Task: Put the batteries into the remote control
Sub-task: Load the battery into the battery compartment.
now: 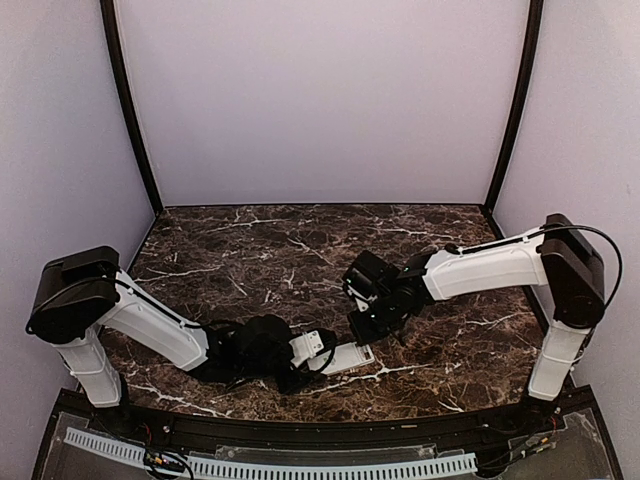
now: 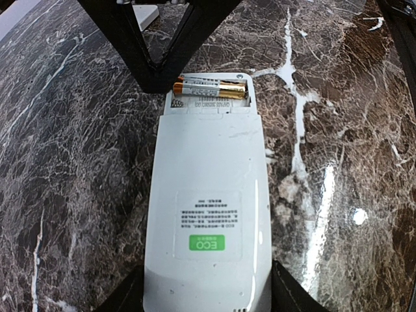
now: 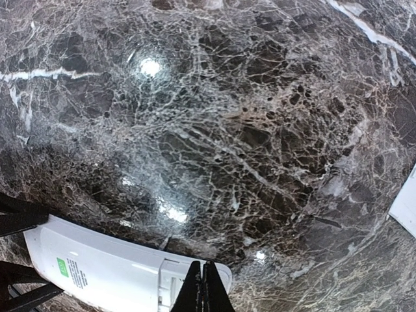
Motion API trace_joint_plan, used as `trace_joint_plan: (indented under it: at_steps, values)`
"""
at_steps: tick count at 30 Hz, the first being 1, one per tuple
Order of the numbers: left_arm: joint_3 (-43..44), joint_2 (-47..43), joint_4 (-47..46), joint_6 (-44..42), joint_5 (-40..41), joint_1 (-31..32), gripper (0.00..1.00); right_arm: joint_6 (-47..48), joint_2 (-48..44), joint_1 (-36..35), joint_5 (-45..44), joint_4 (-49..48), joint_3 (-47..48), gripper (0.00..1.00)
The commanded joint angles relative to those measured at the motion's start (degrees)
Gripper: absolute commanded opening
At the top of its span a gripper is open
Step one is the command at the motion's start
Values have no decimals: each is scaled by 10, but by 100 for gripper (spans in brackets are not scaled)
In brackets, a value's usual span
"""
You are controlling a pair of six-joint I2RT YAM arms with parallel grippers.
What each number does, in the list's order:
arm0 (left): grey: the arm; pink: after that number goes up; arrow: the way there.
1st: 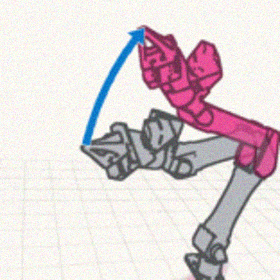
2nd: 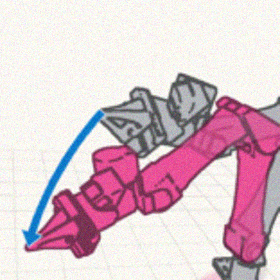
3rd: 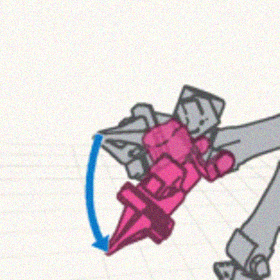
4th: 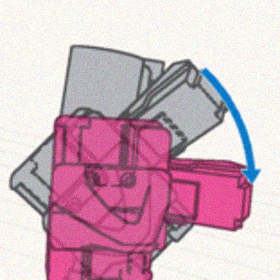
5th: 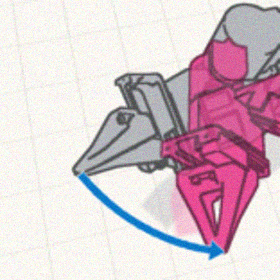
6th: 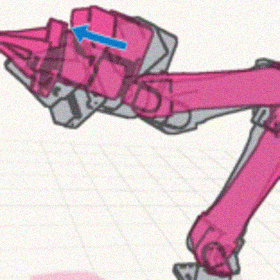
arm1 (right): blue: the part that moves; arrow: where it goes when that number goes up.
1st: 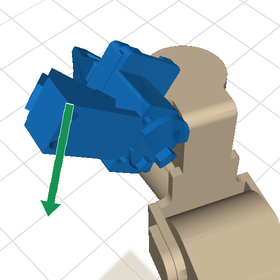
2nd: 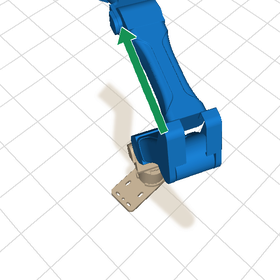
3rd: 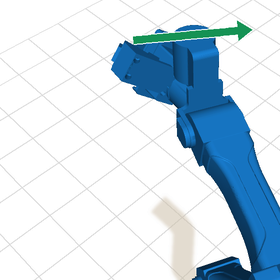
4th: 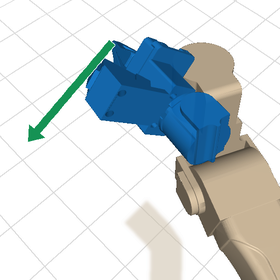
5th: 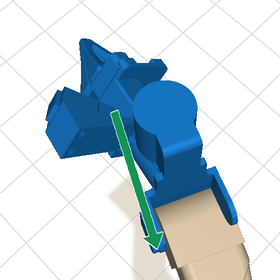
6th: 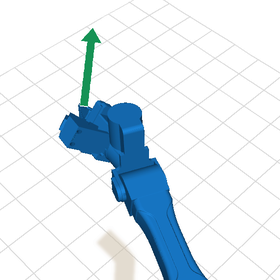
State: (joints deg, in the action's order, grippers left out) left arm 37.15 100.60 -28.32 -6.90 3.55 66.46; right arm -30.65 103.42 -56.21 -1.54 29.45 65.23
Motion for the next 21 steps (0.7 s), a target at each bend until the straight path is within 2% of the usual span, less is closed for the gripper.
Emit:
trace_joint_plan:
  at_steps: [1, 21]
  values:
    - [-7, 19, 75, -8, 17, -1, 0, -3, 2, -9, -14, 8, -16, 1]
    - [-5, 19, 78, -7, 22, -1, 0, -43, -11, -69, -91, 61, -73, 0]
